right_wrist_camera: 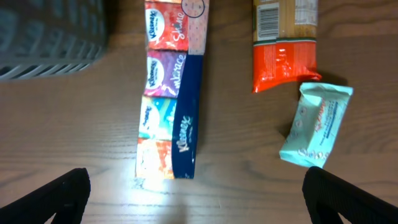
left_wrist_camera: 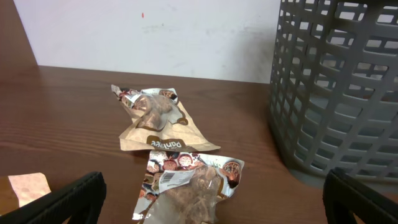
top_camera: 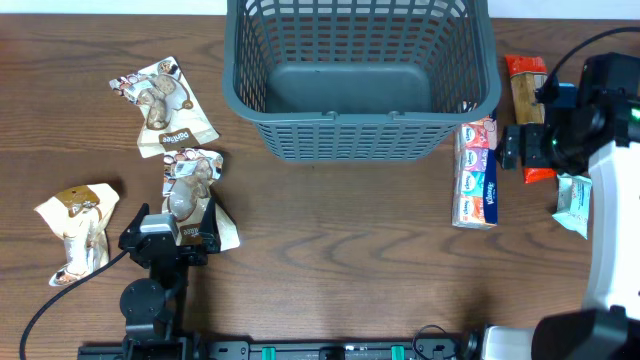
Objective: Pack container
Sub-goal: 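Move right gripper over the Kleenex tissue pack and lower onto it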
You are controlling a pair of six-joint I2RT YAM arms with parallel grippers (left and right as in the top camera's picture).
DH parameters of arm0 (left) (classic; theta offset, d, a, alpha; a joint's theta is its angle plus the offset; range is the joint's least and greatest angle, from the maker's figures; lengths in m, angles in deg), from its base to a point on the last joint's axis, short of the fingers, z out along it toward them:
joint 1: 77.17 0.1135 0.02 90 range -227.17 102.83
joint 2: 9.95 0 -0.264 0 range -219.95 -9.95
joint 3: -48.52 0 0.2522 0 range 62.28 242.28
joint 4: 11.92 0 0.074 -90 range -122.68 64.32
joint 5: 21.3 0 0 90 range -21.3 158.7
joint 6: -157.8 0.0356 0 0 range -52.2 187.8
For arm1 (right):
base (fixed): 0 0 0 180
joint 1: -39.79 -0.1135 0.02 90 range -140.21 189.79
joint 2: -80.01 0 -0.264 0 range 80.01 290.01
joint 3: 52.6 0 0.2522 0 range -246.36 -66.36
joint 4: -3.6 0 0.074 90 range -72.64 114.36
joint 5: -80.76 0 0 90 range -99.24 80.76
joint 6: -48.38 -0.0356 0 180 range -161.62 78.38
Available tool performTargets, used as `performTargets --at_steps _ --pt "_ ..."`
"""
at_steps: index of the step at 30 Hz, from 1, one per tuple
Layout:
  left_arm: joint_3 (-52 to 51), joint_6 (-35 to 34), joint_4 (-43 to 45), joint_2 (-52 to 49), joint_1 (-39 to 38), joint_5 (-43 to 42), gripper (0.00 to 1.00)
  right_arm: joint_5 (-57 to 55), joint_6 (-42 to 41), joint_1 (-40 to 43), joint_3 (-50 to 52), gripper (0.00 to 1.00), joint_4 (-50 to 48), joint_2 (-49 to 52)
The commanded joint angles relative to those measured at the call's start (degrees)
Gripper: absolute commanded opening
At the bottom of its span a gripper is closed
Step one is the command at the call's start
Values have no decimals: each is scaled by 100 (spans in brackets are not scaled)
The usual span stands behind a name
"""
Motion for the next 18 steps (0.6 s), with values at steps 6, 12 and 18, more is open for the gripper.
performTargets --at_steps 6,12,18 --pt "-153 -28 -85 35 -28 -22 98 173 105 50 -63 99 -404 798" --pt "-153 -28 -85 35 -28 -22 99 195 55 46 -61 99 -691 1292" --pt "-153 -28 -85 35 -28 -22 99 251 -470 44 -55 99 -1049 1646"
